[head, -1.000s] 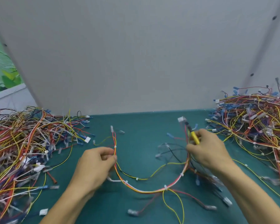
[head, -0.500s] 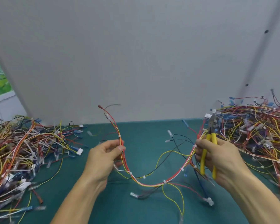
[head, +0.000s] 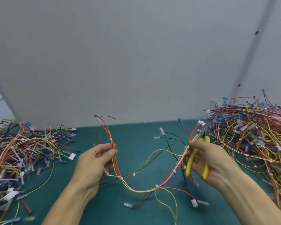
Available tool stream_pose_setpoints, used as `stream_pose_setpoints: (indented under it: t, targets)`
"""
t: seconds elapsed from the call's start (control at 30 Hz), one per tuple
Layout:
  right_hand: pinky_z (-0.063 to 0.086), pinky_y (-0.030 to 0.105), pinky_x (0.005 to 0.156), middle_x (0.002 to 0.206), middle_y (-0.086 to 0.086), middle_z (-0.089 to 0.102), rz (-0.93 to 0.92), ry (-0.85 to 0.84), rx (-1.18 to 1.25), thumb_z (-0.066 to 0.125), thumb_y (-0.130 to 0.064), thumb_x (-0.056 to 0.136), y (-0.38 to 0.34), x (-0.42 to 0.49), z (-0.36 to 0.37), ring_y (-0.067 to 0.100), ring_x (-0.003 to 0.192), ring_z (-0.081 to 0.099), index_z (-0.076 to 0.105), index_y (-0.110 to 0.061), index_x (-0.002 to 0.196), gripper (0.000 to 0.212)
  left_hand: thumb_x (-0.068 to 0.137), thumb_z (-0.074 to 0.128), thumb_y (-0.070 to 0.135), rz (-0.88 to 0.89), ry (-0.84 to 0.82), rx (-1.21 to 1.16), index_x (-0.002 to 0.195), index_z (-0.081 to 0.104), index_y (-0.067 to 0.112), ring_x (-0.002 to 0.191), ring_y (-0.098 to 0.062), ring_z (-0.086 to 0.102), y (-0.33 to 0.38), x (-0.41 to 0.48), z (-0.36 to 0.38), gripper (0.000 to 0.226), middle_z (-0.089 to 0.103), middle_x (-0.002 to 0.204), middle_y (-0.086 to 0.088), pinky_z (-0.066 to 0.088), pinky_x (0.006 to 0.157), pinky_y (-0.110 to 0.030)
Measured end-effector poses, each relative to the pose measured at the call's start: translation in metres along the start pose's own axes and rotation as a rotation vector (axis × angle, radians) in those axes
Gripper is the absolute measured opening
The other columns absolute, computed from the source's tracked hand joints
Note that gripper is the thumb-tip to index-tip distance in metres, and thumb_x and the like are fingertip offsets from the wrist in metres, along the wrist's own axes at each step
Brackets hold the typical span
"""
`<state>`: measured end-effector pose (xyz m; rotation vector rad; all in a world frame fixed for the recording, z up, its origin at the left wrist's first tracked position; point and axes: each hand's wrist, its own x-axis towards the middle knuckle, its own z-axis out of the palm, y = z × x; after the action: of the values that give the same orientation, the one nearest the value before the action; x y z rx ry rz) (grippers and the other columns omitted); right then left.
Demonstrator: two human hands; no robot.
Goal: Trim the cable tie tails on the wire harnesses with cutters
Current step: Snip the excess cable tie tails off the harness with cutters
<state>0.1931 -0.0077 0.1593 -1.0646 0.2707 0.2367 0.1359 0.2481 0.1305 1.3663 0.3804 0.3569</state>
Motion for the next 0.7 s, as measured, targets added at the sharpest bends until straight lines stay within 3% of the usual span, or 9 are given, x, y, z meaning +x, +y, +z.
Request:
stream_pose_setpoints:
  t: [0.2, 0.33, 0.5, 0.7]
  targets:
    - [0.046, 0.034, 0.058, 0.065, 0.007, 0.054, 0.029, 0.099, 0.127, 0.051, -0.003, 0.093, -0.009, 0.007, -0.008, 0.018, 0.058, 0.054, 0.053, -0.007, 0.076, 0.018, 0.088, 0.059, -0.002, 0.042, 0.114, -0.129, 0.088, 0.066, 0.011, 0.052, -0.007, 0.06, 0.009, 0.005, -0.006, 0.014, 0.065, 0.072, -0.002, 0.053, 0.045, -0.024]
    - [0.053, 0.025, 0.049, 0.058, 0.002, 0.061, 0.013, 0.125, 0.17, 0.054, -0.007, 0.093, -0.014, 0.01, -0.014, 0.015, 0.061, 0.056, 0.059, -0.006, 0.078, 0.016, 0.09, 0.058, -0.001, 0.077, 0.177, -0.215, 0.087, 0.064, 0.012, 0.057, -0.009, 0.062, 0.014, 0.009, -0.011, 0.014, 0.063, 0.076, -0.002, 0.054, 0.047, -0.022]
    - [0.058, 0.032, 0.049, 0.051, 0.003, 0.064, -0.065, 0.147, 0.215, 0.058, -0.004, 0.092, -0.018, 0.009, -0.015, 0.012, 0.048, 0.064, 0.058, -0.007, 0.077, 0.015, 0.09, 0.059, -0.001, 0.093, 0.215, -0.275, 0.084, 0.063, 0.012, 0.063, -0.013, 0.061, 0.017, 0.009, -0.011, 0.015, 0.066, 0.07, 0.001, 0.057, 0.051, -0.025]
    - [0.057, 0.032, 0.047, 0.051, 0.004, 0.064, -0.07, 0.121, 0.242, 0.057, -0.005, 0.093, -0.02, 0.006, -0.015, 0.012, 0.046, 0.064, 0.058, -0.005, 0.079, 0.014, 0.089, 0.059, -0.002, 0.085, 0.213, -0.321, 0.083, 0.063, 0.012, 0.061, -0.012, 0.064, 0.022, 0.007, -0.011, 0.016, 0.067, 0.067, 0.001, 0.058, 0.053, -0.027]
